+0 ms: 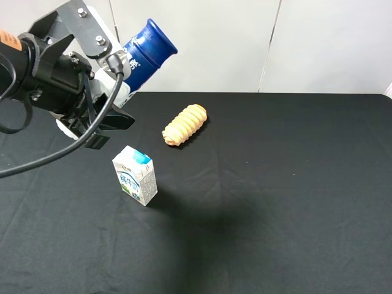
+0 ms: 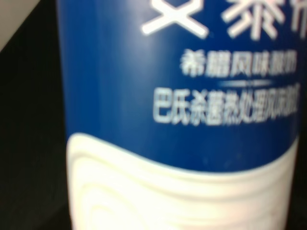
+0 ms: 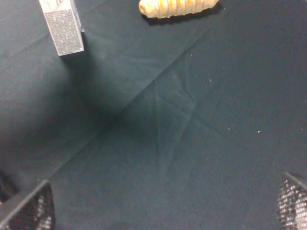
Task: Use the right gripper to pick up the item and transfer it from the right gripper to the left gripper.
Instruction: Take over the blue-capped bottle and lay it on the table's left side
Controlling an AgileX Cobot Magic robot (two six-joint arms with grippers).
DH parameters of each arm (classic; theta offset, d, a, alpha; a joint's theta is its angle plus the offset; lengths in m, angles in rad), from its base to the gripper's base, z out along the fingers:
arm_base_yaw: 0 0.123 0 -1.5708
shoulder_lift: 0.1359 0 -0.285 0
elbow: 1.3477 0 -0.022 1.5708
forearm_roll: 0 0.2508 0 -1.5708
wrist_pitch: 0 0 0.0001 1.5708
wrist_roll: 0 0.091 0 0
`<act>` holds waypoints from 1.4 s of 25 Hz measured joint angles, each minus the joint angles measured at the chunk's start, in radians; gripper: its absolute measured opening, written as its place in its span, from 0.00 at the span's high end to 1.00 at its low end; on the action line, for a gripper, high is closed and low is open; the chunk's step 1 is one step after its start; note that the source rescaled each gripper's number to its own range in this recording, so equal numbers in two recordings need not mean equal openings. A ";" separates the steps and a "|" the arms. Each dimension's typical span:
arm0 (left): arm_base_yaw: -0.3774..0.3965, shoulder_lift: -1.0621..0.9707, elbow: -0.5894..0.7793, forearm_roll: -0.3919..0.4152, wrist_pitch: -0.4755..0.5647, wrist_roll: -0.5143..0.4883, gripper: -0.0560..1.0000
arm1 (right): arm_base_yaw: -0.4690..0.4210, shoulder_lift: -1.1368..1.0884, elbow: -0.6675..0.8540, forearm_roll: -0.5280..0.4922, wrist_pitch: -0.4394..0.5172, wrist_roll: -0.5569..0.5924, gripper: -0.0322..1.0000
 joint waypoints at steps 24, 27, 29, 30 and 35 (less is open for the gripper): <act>0.000 0.000 0.000 -0.046 0.099 -0.191 0.92 | -0.406 -0.105 0.003 0.018 -0.002 0.000 0.00; 0.000 0.000 0.000 -0.058 0.105 -0.191 0.92 | -0.458 -0.110 0.003 0.018 0.000 0.000 0.00; 0.005 0.000 0.000 -0.062 0.105 -0.191 0.92 | -0.483 -0.110 0.003 0.027 0.000 0.000 0.00; 0.013 0.000 0.000 -0.065 0.105 -0.191 0.92 | -0.489 -0.110 0.003 0.029 0.000 0.000 0.00; 0.097 0.000 -0.039 -0.069 0.112 -0.191 0.92 | -0.492 -0.110 0.003 0.033 0.001 0.000 0.00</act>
